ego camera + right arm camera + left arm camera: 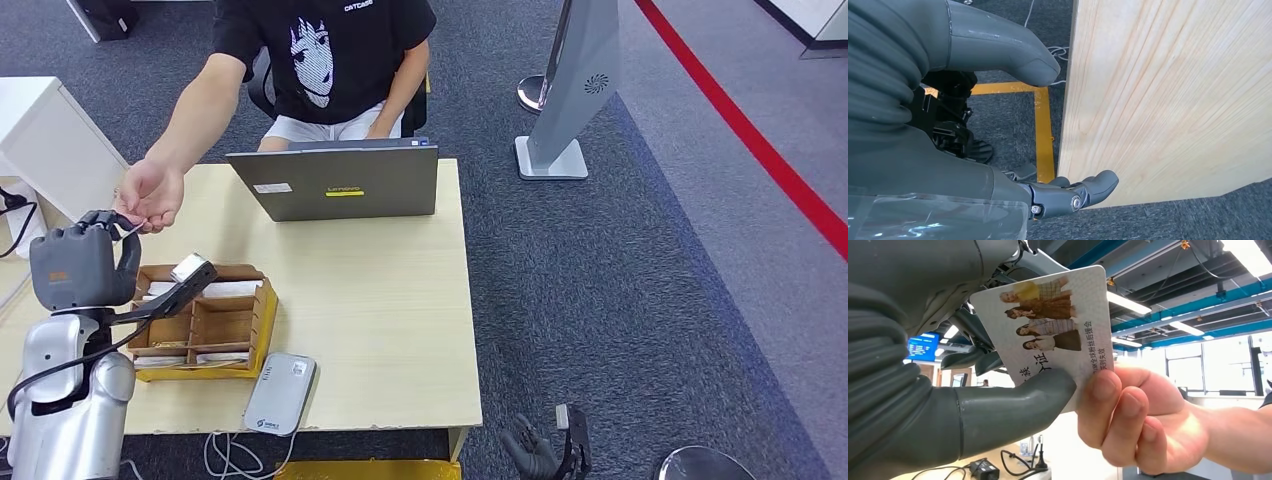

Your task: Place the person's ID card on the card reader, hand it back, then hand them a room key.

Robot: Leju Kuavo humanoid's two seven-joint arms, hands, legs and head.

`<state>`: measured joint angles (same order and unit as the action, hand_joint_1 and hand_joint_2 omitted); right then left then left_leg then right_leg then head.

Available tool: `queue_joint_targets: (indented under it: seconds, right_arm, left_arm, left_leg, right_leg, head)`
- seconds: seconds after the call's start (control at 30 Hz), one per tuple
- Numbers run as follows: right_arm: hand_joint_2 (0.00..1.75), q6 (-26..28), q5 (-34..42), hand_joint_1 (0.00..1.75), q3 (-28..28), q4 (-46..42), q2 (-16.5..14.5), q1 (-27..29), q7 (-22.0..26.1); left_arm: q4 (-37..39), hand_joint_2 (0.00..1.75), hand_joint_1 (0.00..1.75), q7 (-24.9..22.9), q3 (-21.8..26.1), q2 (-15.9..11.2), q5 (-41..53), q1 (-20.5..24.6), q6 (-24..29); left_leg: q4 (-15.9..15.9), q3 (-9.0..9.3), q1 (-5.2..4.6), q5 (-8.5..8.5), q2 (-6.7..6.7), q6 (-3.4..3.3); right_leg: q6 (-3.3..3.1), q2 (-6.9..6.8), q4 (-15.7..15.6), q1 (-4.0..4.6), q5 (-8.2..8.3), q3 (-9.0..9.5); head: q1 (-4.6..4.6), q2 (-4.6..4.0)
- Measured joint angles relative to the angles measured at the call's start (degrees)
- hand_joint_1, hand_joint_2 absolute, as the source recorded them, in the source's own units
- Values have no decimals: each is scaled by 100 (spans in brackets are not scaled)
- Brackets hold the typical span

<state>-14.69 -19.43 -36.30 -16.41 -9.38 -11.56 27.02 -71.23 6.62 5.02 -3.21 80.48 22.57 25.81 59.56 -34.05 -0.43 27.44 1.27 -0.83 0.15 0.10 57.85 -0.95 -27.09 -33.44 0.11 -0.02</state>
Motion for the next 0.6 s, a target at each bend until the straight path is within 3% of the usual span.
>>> queue_joint_targets:
  seconds: [0.3,0.33,0.43,0.47,0.6]
  right_arm:
    - [175,11,24,0,12,0,0,1,0]
    - [175,12,25,0,12,0,0,1,0]
    - [175,22,33,0,14,0,0,1,0]
    - [175,26,38,0,15,0,0,1,0]
    - [175,51,67,0,15,0,0,2,11]
  left_arm:
    - [15,175,175,27,95,17,-7,-3,26]
    - [15,175,140,27,97,17,-7,-3,29]
    - [15,175,9,47,101,19,-19,-7,49]
    - [15,175,0,65,103,24,-35,-13,57]
    - [-27,175,0,170,134,91,-146,-104,78]
  left_leg:
    - [0,-3,0,1,1,-1]
    - [0,-3,-1,1,1,-1]
    - [0,-2,-1,1,1,-1]
    - [0,-2,-1,1,1,-1]
    - [0,-2,-1,1,-2,-1]
  right_leg:
    - [0,0,-2,0,-1,-2]
    - [0,0,-2,0,-1,-2]
    - [0,0,-2,0,0,-2]
    - [0,0,-2,0,0,-2]
    - [0,-3,-2,0,-1,-1]
  head:
    - [0,0]
    - [0,0]
    - [0,0]
    - [0,0]
    - [0,0]
